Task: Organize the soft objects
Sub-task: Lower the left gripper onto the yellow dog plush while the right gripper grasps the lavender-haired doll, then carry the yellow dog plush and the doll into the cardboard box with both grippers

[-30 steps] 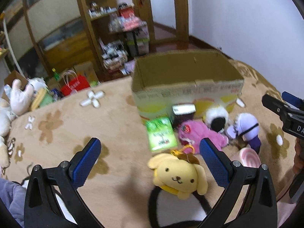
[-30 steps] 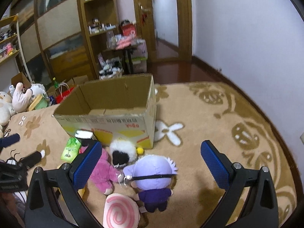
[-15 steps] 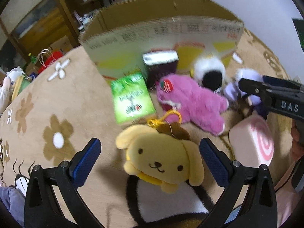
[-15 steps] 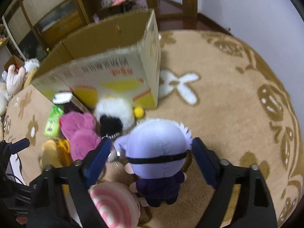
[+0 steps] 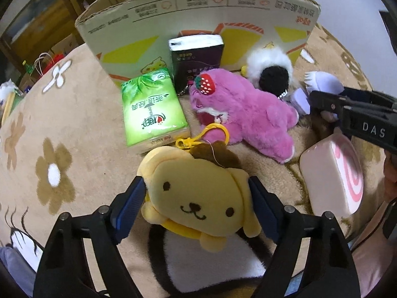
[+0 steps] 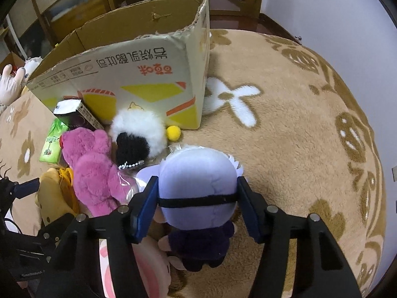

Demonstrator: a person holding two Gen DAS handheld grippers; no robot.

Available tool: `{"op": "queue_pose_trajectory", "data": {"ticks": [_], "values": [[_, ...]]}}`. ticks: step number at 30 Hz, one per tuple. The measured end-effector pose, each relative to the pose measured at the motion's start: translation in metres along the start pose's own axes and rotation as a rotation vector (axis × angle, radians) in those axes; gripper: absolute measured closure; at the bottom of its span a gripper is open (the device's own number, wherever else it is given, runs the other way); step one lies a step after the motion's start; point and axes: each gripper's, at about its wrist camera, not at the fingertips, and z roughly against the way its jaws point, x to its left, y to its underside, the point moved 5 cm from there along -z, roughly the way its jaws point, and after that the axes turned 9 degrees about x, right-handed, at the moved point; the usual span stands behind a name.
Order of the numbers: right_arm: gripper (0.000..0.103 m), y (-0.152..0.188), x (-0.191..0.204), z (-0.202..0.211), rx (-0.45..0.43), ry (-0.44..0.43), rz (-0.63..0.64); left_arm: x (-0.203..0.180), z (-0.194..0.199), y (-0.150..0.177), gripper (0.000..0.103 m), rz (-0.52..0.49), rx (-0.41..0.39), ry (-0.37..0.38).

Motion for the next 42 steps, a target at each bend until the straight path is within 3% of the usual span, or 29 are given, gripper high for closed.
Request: {"op": "queue_pose_trajectory", "data": {"ticks": [5, 9, 16, 26, 33, 38, 42], "values": [[0.039, 0.0, -0.001, 0.012, -0.029, -0.023, -0.008, 0.009, 0.012, 0.003, 0.032, 0.014, -0.021, 0.02], [0.039, 0.006, 0.001, 0.031, -0.071, -0.034, -0.005, 0.016, 0.02, 0.01, 0.034, 0.014, -0.047, -0.031], [0.039, 0.012, 0.006, 0.067, -0.185, -0.056, -0.002, 0.019, 0.037, 0.014, 0.036, 0.034, -0.095, -0.043], [0.039, 0.009, 0.006, 0.11, -0.374, -0.072, 0.024, 0.036, 0.108, 0.016, 0.036, 0.126, -0.372, -0.104], [0.039, 0.001, 0.01, 0.134, -0.477, -0.093, 0.039, 0.041, 0.154, 0.006, 0.036, 0.111, -0.592, -0.192], [0.039, -0.011, 0.013, 0.137, -0.493, -0.108, 0.038, 0.034, 0.167, -0.01, 0.036, 0.069, -0.665, -0.242], [0.039, -0.025, 0.016, 0.14, -0.52, -0.11, 0.05, 0.03, 0.171, -0.028, 0.036, 0.049, -0.687, -0.224]]}}
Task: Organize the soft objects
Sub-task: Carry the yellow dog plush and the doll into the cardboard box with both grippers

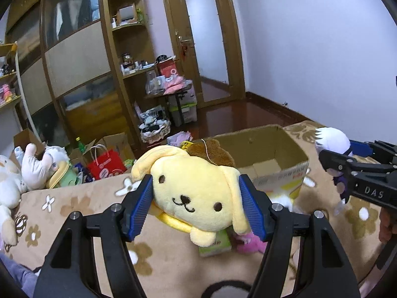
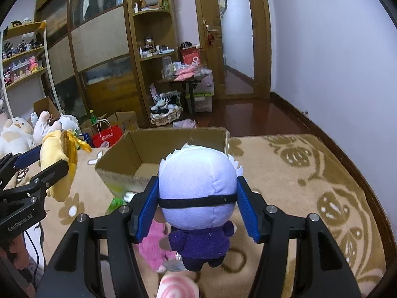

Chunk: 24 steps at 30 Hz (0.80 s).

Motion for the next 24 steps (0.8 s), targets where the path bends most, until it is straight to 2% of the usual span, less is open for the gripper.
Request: {"op": "queue_pose_trajectory", "data": {"ticks": [10, 15, 21, 24], "values": [[0.039, -0.042, 0.001, -0.021, -0.069, -0.038, -0.002, -0.009, -0.033, -0.034, 0.035, -0.068, -0.044, 0.001], [0.039, -0.058, 0.007, -0.035, -0.099, -0.055, 0.007, -0.005, -0.044, -0.05, 0.035, -0.053, -0.066, 0.01], [0.038, -0.066, 0.012, -0.056, -0.103, -0.081, 0.018, -0.002, -0.065, -0.059, 0.035, -0.051, -0.062, 0.013], [0.038, -0.065, 0.013, -0.068, -0.093, -0.084, 0.029, -0.001, -0.083, -0.055, 0.034, -0.042, -0.031, 0.025]]}}
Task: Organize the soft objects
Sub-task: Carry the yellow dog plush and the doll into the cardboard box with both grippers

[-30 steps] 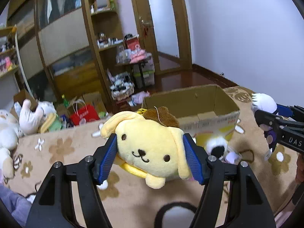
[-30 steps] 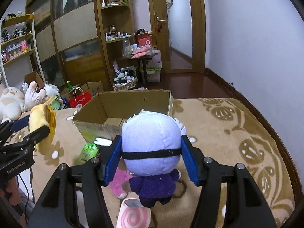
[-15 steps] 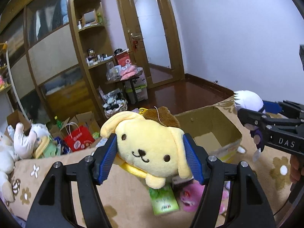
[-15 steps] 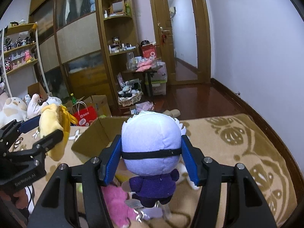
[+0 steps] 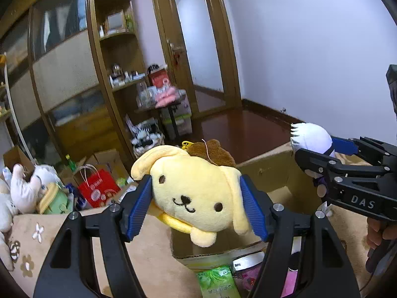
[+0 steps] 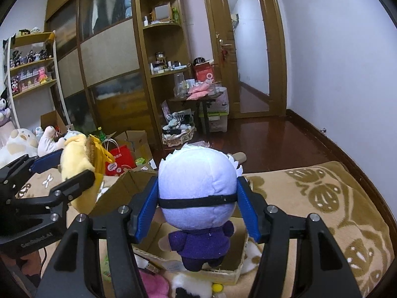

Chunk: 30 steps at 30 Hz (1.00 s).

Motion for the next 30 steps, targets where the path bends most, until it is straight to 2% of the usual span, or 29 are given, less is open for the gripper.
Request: {"op": "queue_pose_trajectory", "data": {"ticks": [6, 10, 14, 16, 19, 22, 25, 30], "values": [[0.037, 0.012, -0.002, -0.019, 0.031, 0.035, 0.067, -0.001, -0.029, 0.012, 0.033, 0.033, 0.077, 0.055], [0.036, 0.016, -0.007, -0.027, 0.052, -0.019, 0.009, -0.004, -0.04, 0.017, 0.03, 0.029, 0.107, 0.078], [0.034, 0.018, -0.014, -0.033, 0.07, -0.03, -0.014, -0.006, -0.043, 0.021, 0.027, 0.017, 0.119, 0.072], [0.029, 0.019, -0.016, -0.034, 0.078, -0.015, -0.023, -0.004, -0.044, 0.021, 0.025, 0.028, 0.126, 0.075], [0.022, 0.02, -0.019, -0.035, 0.076, -0.016, -0.037, 0.001, -0.044, 0.023, 0.017, 0.051, 0.141, 0.081], [0.019, 0.022, -0.02, -0.034, 0.082, -0.011, -0.038, 0.005, -0.045, 0.026, 0.016, 0.063, 0.155, 0.066], [0.009, 0.022, -0.02, -0.029, 0.077, -0.008, -0.048, 0.009, -0.046, 0.029, 0.016, 0.074, 0.173, 0.052], [0.007, 0.024, -0.018, -0.017, 0.079, -0.002, -0.057, 0.017, -0.037, 0.033, 0.012, 0.092, 0.182, 0.036]]}}
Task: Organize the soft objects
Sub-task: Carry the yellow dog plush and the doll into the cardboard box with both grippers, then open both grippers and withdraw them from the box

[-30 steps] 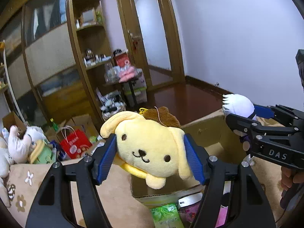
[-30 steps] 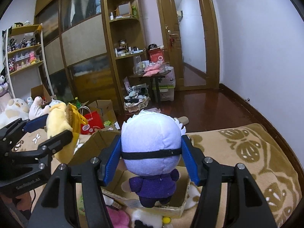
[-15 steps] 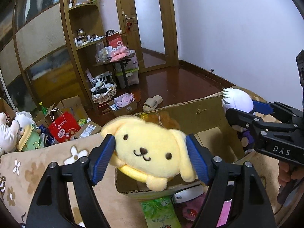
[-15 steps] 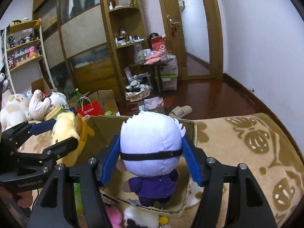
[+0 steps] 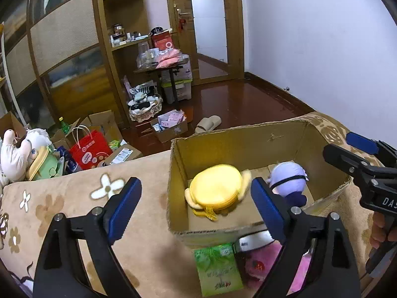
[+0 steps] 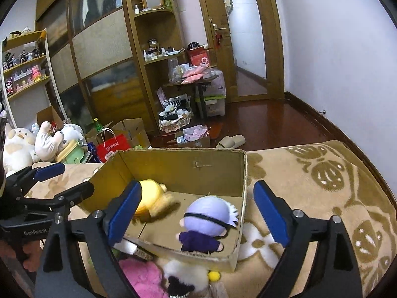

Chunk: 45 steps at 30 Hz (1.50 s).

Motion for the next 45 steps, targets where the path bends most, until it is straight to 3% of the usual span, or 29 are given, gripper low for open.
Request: {"op": "queue_pose_trajectory", "data": {"ticks": [26, 35, 45], "values": [[0.006, 0.048, -0.002, 0.077, 0.083, 0.026, -0.079, 0.018, 0.062, 0.061, 0.009, 0.083, 0.133, 0.024], [0.006, 0.075, -0.002, 0.081, 0.198, 0.039, -0.087, 0.014, 0.071, 0.082, 0.009, 0.055, 0.192, 0.015], [0.006, 0.097, 0.003, 0.067, 0.313, 0.028, -0.091, 0.003, 0.052, 0.087, 0.009, 0.001, 0.264, 0.04]]}}
